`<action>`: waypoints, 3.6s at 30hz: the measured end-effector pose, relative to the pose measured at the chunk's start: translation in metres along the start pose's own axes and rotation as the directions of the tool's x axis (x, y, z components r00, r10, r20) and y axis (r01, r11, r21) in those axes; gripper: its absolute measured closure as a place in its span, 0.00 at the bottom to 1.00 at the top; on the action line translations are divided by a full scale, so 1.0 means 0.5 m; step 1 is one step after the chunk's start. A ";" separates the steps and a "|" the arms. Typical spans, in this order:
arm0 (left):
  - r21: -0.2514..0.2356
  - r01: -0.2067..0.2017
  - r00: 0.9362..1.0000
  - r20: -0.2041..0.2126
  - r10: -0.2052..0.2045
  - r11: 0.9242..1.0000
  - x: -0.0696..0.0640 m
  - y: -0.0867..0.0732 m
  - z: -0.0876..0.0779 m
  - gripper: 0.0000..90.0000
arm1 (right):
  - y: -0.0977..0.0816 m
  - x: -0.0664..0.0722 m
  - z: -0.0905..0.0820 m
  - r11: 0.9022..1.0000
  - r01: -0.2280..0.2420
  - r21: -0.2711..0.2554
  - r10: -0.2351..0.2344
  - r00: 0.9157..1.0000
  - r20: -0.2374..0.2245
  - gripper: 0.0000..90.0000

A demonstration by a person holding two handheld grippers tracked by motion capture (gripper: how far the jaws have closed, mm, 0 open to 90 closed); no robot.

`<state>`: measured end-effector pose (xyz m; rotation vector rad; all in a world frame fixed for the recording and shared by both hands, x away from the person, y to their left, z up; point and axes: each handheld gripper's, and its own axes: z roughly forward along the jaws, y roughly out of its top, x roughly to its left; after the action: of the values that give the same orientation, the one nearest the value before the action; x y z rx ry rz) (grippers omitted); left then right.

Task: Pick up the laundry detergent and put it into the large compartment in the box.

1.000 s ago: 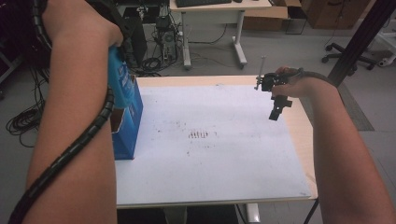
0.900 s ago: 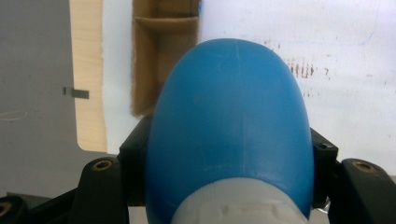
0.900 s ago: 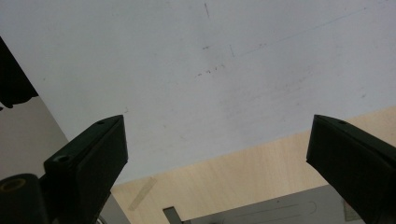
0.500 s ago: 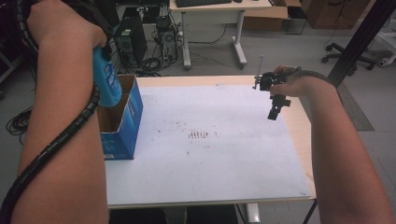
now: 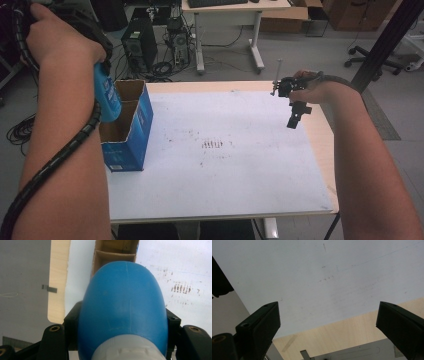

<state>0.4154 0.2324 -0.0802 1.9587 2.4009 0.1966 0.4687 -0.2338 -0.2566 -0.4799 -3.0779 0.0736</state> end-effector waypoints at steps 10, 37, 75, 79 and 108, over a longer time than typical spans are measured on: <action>0.015 -0.003 1.000 0.003 0.003 1.000 0.014 0.008 0.049 0.42 | 0.001 0.003 -0.008 1.000 0.007 -0.003 -0.007 1.000 0.003 0.06; 0.038 -0.017 1.000 0.001 0.017 0.999 0.025 0.017 0.179 0.42 | 0.016 0.007 -0.019 1.000 0.023 0.011 -0.023 1.000 0.010 0.06; 0.136 -0.037 0.999 0.014 0.035 0.990 0.022 0.014 0.369 0.42 | 0.029 0.002 -0.008 0.999 0.033 0.019 -0.033 0.999 0.011 0.06; 0.138 -0.041 0.999 0.015 0.039 0.990 0.024 0.014 0.379 0.42 | 0.031 0.002 -0.006 0.999 0.032 0.018 -0.033 0.999 0.010 0.06; 0.144 -0.059 0.998 0.005 0.059 0.988 0.013 0.008 0.419 0.42 | 0.031 -0.001 0.006 0.999 0.036 0.013 -0.036 0.999 0.002 0.06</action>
<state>0.4405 0.2554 -0.2870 2.0895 2.4222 0.0248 0.4736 -0.2195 -0.2605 -0.4244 -3.0853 0.0927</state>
